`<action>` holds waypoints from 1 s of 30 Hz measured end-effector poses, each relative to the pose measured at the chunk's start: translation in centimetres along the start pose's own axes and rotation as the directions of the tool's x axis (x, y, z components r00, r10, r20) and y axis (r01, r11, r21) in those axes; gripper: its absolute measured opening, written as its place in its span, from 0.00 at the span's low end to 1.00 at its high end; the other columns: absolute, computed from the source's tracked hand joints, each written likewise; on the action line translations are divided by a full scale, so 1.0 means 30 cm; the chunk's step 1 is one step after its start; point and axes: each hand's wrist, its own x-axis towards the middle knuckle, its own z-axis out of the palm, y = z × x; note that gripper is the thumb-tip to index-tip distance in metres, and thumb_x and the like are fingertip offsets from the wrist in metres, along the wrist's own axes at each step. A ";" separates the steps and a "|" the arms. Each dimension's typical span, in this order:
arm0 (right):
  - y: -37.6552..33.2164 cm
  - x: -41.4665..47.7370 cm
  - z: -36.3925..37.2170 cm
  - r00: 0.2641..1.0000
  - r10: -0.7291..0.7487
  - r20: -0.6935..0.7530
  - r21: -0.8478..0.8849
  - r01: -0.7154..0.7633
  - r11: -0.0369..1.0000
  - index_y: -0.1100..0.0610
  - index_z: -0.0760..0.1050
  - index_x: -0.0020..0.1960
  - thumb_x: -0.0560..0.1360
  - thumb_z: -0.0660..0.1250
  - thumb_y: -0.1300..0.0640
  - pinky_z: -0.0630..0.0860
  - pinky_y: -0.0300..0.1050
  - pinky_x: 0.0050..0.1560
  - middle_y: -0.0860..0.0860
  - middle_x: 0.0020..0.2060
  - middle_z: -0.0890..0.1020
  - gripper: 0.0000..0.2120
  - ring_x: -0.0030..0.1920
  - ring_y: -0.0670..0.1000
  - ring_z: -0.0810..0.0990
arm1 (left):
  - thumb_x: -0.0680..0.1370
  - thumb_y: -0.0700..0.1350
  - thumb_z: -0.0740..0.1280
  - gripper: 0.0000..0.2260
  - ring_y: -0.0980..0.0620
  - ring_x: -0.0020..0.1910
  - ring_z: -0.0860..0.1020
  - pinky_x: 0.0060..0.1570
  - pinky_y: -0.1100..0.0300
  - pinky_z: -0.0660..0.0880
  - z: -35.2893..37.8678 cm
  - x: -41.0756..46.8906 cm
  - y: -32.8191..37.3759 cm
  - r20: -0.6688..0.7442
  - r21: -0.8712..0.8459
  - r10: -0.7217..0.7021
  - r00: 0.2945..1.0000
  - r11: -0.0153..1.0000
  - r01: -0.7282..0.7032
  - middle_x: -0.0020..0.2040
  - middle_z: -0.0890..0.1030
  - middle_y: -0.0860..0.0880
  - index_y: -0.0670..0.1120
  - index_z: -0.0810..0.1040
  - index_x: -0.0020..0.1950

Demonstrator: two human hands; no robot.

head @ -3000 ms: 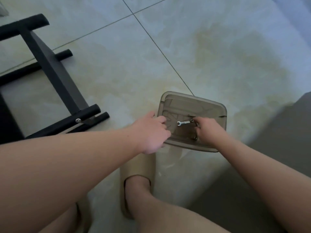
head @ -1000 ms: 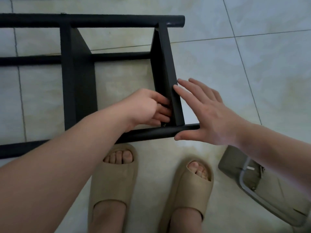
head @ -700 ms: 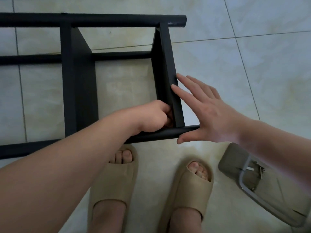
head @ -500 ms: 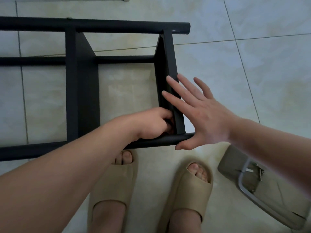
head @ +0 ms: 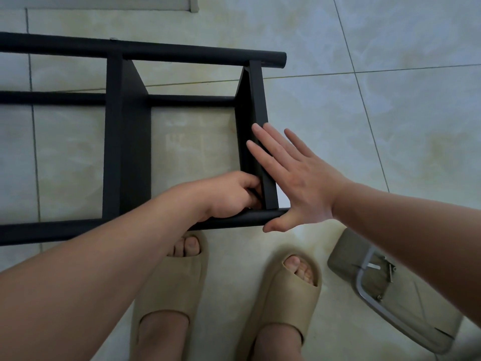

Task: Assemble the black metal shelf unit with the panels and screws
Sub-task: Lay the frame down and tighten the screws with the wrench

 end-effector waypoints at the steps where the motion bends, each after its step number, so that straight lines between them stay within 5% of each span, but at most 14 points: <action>1: 0.000 0.000 0.000 1.000 0.002 0.001 -0.002 -0.002 1.000 0.60 0.44 0.83 0.64 0.55 0.17 0.47 0.63 0.80 0.60 0.82 0.43 0.64 0.82 0.59 0.40 | 0.78 0.34 0.62 0.11 0.62 0.31 0.76 0.33 0.68 0.69 0.000 0.001 0.000 -0.001 -0.001 -0.001 1.000 1.000 0.001 0.38 0.82 0.54 0.48 0.81 0.48; 20: 0.000 -0.005 -0.017 0.999 0.022 -0.027 -0.066 -0.024 0.998 0.59 0.56 0.81 0.62 0.55 0.16 0.49 0.65 0.79 0.59 0.82 0.49 0.62 0.82 0.57 0.48 | 0.79 0.37 0.65 0.13 0.64 0.32 0.77 0.34 0.70 0.70 -0.007 0.009 -0.006 0.063 0.014 -0.019 0.998 1.000 0.018 0.34 0.82 0.61 0.53 0.81 0.42; 30: -0.009 -0.008 -0.008 0.999 0.045 -0.018 -0.036 -0.046 0.998 0.59 0.59 0.79 0.62 0.55 0.17 0.52 0.62 0.78 0.58 0.82 0.48 0.60 0.82 0.58 0.46 | 0.78 0.38 0.68 0.08 0.57 0.33 0.78 0.36 0.65 0.71 -0.010 0.011 -0.018 0.016 -0.060 -0.025 1.000 0.998 0.026 0.37 0.83 0.53 0.51 0.82 0.45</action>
